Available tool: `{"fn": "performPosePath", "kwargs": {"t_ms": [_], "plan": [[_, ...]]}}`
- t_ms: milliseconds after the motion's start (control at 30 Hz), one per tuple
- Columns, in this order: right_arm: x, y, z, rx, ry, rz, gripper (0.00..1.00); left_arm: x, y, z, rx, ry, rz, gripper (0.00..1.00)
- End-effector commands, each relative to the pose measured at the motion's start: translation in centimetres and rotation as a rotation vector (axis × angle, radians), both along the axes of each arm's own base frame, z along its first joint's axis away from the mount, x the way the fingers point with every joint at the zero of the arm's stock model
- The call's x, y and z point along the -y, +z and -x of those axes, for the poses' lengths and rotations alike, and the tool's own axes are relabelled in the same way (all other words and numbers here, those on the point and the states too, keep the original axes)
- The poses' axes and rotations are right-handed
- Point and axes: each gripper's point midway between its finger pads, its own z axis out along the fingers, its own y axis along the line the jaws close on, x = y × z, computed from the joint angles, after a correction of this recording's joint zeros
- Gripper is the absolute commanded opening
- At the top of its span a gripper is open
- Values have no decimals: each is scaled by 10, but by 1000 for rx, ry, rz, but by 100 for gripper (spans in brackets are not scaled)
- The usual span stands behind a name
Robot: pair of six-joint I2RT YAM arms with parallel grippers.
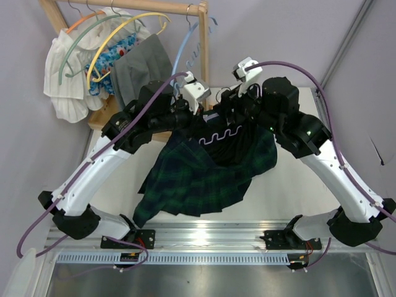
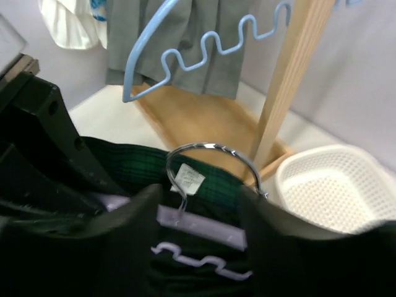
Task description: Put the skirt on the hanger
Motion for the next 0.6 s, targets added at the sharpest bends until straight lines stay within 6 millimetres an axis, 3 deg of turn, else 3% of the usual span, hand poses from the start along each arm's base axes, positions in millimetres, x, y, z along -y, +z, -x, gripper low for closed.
{"fn": "performPosePath", "kwargs": {"t_ms": [0, 33, 133, 267, 467, 500, 567], "plan": [[20, 36, 3, -20, -60, -152, 66, -10, 54, 8, 97, 20, 160, 0], [28, 43, 2, -22, -77, -172, 81, -11, 55, 8, 99, 27, 162, 0], [39, 54, 16, -42, -55, -217, 99, -16, 58, 7, 109, 45, 174, 0], [66, 58, 24, -31, -119, -226, 99, -20, 73, 16, 123, 37, 225, 0], [129, 23, 5, -68, -401, -154, 99, -30, 92, 25, 152, 45, 265, 0], [133, 8, 1, -92, -421, -132, 99, -31, 95, 27, 154, 46, 271, 0], [141, 4, -2, -81, -438, -145, 99, -36, 102, 31, 163, 53, 286, 0]]}}
